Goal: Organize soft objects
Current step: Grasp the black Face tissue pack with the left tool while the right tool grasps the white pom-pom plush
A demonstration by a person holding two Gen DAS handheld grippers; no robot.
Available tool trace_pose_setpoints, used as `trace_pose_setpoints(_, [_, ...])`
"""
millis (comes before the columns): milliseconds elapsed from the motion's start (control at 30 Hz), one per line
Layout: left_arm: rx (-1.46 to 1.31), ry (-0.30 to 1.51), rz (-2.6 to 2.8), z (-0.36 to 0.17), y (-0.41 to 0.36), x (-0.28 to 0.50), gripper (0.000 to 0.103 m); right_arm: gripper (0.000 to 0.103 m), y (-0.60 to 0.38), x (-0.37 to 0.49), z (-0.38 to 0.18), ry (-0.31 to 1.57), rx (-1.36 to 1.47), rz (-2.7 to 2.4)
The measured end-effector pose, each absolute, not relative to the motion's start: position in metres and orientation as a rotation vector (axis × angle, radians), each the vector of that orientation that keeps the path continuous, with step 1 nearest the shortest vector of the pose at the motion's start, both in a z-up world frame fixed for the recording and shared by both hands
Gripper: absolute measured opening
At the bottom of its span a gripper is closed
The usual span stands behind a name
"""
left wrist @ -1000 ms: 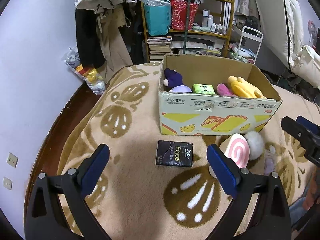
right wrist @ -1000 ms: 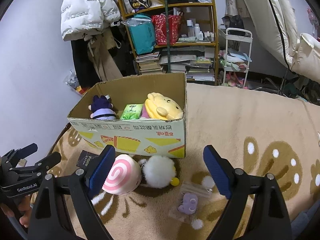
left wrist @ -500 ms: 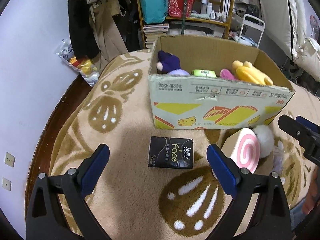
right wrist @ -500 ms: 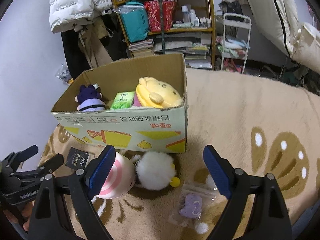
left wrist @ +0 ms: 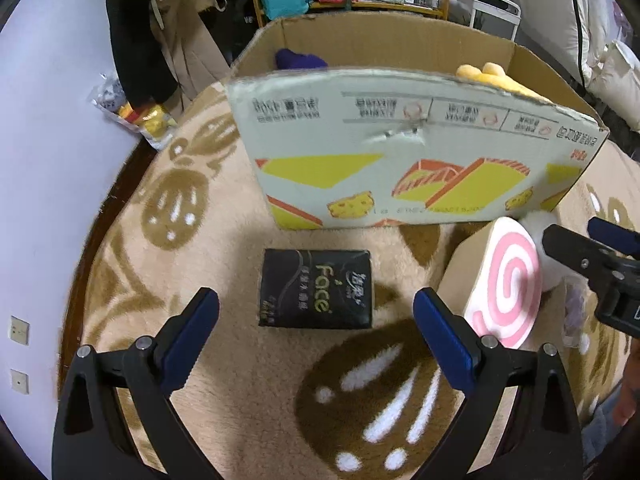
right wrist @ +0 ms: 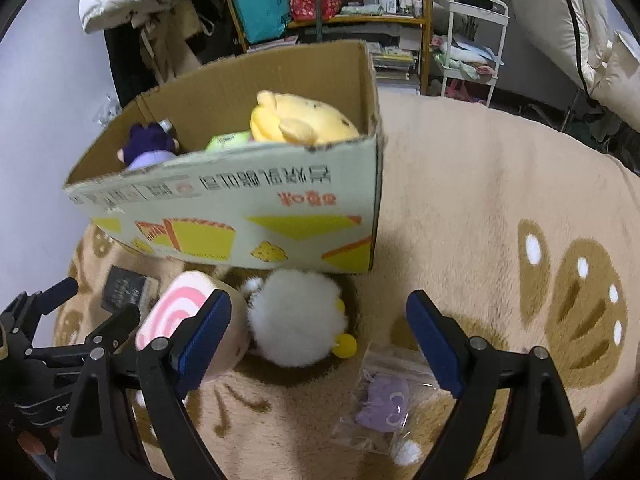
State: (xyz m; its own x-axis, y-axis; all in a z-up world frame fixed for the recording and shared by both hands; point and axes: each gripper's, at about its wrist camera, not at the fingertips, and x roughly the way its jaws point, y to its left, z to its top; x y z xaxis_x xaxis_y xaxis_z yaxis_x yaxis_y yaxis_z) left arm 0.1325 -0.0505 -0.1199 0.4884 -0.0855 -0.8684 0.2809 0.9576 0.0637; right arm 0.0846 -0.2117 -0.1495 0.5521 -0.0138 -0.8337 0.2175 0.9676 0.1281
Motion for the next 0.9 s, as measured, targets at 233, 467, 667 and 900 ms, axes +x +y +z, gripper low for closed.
trace_pose_setpoints(233, [0.221,1.062,-0.210,-0.132,-0.052,0.135,0.097,0.094,-0.211,0.088,-0.157,1.001,0.205,-0.147])
trace_pose_setpoints(467, [0.212,1.086,-0.205,-0.141,-0.052,0.141,0.097,0.093,-0.206,0.092,-0.162,1.002,0.170,-0.148])
trace_pose_setpoints(667, [0.171,1.100,-0.211,-0.146,-0.049,0.146,0.097,0.093,-0.204,0.095,-0.163,0.998,0.161,-0.151])
trace_pose_setpoints(900, [0.134,1.114,-0.222,-0.149,-0.044,0.152,0.097,0.088,-0.202,0.098,-0.166,1.002,0.146,-0.156])
